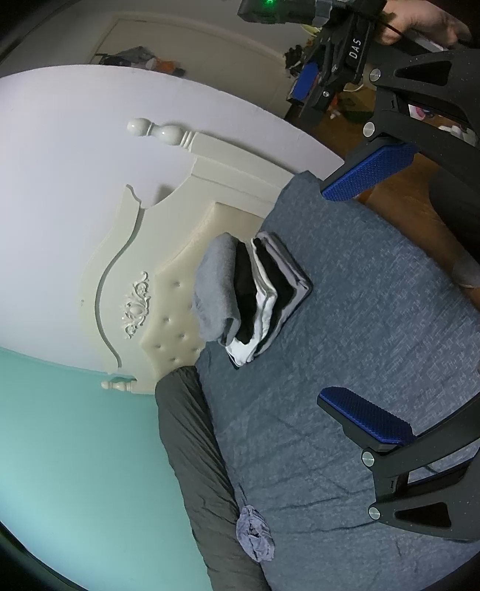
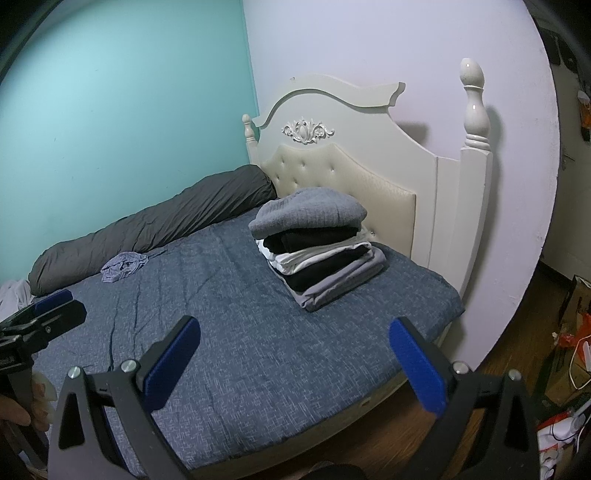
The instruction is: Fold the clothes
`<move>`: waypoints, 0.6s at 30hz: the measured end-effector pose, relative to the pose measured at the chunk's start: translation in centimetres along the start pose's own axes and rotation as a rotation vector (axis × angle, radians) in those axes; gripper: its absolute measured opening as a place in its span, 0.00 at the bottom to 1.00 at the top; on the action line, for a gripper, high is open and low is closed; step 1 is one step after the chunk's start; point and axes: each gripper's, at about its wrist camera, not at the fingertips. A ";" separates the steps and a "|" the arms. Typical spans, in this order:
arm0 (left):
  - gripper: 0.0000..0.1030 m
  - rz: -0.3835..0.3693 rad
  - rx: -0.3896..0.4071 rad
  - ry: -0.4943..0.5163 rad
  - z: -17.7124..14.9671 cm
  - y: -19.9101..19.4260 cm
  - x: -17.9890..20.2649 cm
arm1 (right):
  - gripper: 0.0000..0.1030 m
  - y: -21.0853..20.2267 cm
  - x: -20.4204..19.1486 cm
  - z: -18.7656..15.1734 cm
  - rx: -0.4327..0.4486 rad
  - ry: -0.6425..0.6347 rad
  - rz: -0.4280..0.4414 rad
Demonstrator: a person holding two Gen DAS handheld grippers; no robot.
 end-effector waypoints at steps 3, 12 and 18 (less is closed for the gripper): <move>1.00 0.002 0.002 -0.003 0.0 0.0 -0.1 | 1.00 0.0 0.0 0.0 0.000 0.001 0.000; 1.00 0.003 -0.009 -0.021 0.1 0.1 -0.3 | 1.00 0.1 0.1 0.1 -0.002 0.003 0.001; 1.00 -0.011 -0.012 -0.025 0.0 0.4 -0.3 | 1.00 0.0 0.1 0.0 -0.003 0.004 0.003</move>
Point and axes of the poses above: each gripper's, at about its wrist camera, not at the fingertips, and y roughly the way its jaws point, x to its right, z to its top, and after that the axes turned 13 degrees about -z, right-handed
